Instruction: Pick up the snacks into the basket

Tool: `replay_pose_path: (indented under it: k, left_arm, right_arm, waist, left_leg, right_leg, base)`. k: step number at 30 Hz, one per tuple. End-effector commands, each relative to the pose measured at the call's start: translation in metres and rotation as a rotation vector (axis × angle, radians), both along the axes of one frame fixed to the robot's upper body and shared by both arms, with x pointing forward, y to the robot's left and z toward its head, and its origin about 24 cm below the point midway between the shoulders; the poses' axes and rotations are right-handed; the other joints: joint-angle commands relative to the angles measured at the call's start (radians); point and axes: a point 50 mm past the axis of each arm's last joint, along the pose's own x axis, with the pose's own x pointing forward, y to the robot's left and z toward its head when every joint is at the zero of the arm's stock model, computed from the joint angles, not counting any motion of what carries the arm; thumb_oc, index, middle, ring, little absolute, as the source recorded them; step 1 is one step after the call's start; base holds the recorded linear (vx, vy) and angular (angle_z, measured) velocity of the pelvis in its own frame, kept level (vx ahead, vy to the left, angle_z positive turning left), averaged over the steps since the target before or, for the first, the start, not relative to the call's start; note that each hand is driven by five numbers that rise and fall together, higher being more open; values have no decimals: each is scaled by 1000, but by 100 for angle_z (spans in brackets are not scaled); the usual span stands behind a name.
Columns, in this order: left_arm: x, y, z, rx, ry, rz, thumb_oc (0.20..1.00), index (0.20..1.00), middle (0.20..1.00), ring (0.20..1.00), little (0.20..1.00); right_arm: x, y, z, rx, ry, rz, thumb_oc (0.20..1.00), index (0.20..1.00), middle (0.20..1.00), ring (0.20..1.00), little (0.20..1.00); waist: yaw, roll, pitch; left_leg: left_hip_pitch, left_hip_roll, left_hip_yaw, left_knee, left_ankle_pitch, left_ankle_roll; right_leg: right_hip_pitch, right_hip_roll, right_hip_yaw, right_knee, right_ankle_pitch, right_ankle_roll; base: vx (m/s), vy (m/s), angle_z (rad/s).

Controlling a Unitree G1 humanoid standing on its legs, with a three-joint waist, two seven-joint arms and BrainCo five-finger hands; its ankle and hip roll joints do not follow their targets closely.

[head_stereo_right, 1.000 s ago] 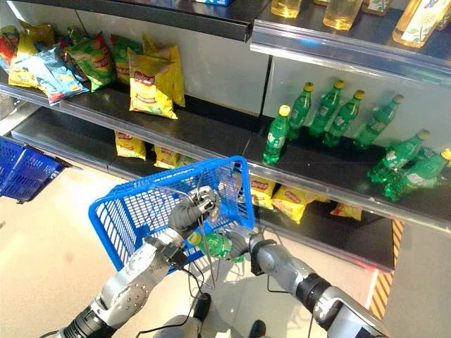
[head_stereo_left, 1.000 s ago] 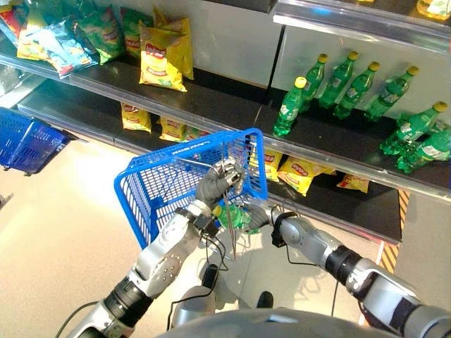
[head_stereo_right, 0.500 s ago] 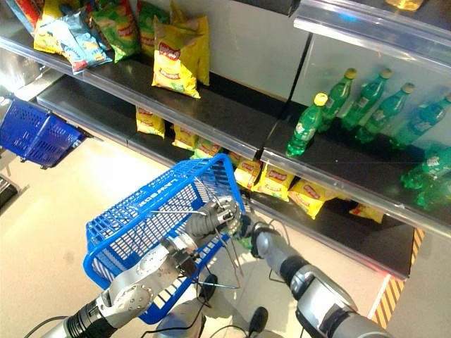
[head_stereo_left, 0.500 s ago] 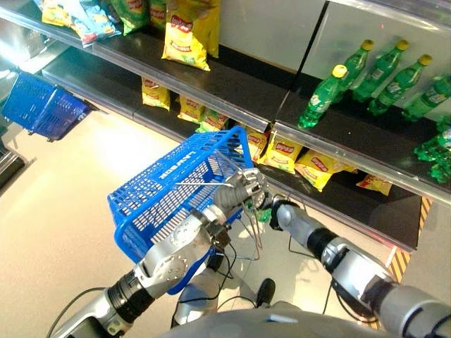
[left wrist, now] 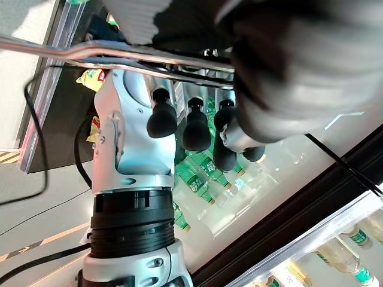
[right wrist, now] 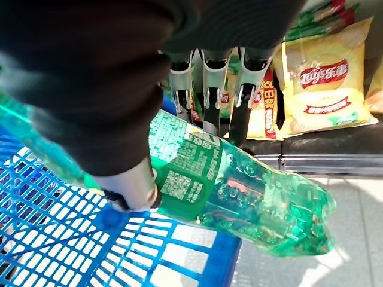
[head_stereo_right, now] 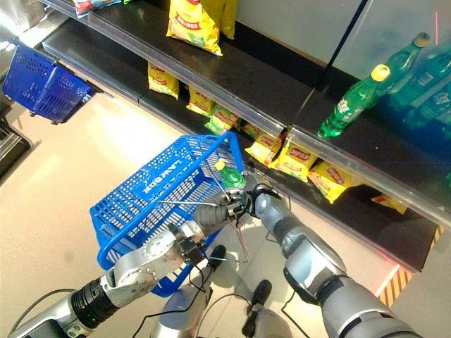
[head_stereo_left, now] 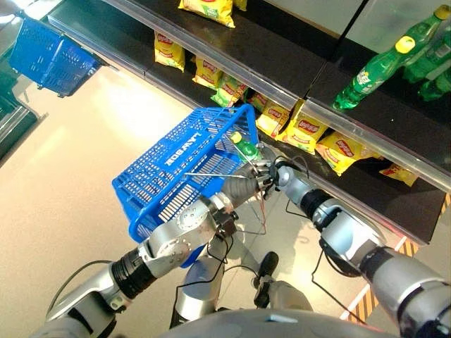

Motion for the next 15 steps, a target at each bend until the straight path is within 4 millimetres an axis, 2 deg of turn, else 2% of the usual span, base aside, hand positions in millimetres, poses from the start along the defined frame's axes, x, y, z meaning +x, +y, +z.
replay_pose_path:
  k: [1,3,6,10,11,13,15]
  left_arm:
    - [-29,-38,39,-252,-40,-218,200,200,200,200,200]
    - [-29,-40,38,-254,-23,-216,200,200,200,200,200]
    - [-28,-41,37,-259,-9,-212,200,200,200,200,200]
    - [-28,-44,33,-277,41,-204,200,200,200,200,200]
    - [-27,-44,32,-286,54,-198,200,200,200,200,200]
    - [-27,-44,32,-297,61,-190,200,200,200,200,200]
    - [-24,-43,30,-304,74,-168,200,200,200,200,200]
  right_arm:
    - [22,52,76,222,-219,107,200,200,200,200,200]
    - [20,64,86,268,-242,144,200,200,200,200,200]
    - [19,70,92,335,-257,147,200,200,200,200,200]
    - [7,93,104,542,-265,215,200,200,200,200,200]
    - [1,98,108,657,-265,230,200,200,200,200,200]
    - [-3,100,108,703,-260,249,200,200,200,200,200]
    - [-15,108,104,751,-237,317,200,200,200,200,200]
  waist:
    - [5,-19,-40]
    - [2,-25,-37]
    - [-2,-29,-35]
    - [-12,-35,-33]
    - [-17,-36,-32]
    - [-19,-37,-30]
    - [-27,-42,-25]
  left_leg:
    - [11,-42,54,81,-131,50]
    - [10,-42,65,90,-138,53]
    - [11,-45,72,98,-143,54]
    - [11,-42,84,101,-148,55]
    - [12,-42,88,100,-149,55]
    - [12,-41,90,100,-149,56]
    - [9,-38,96,104,-150,54]
  right_leg:
    - [-75,-60,36,69,82,49]
    - [-80,-62,48,73,84,51]
    - [-82,-63,58,74,85,50]
    - [-89,-61,71,73,84,50]
    - [-93,-61,75,73,85,50]
    - [-95,-62,76,73,86,51]
    - [-99,-61,82,76,85,50]
  base:
    - [23,69,-2]
    - [21,59,-7]
    - [13,44,-18]
    - [9,36,-9]
    - [0,33,-7]
    - [-2,19,-5]
    - [-6,9,-8]
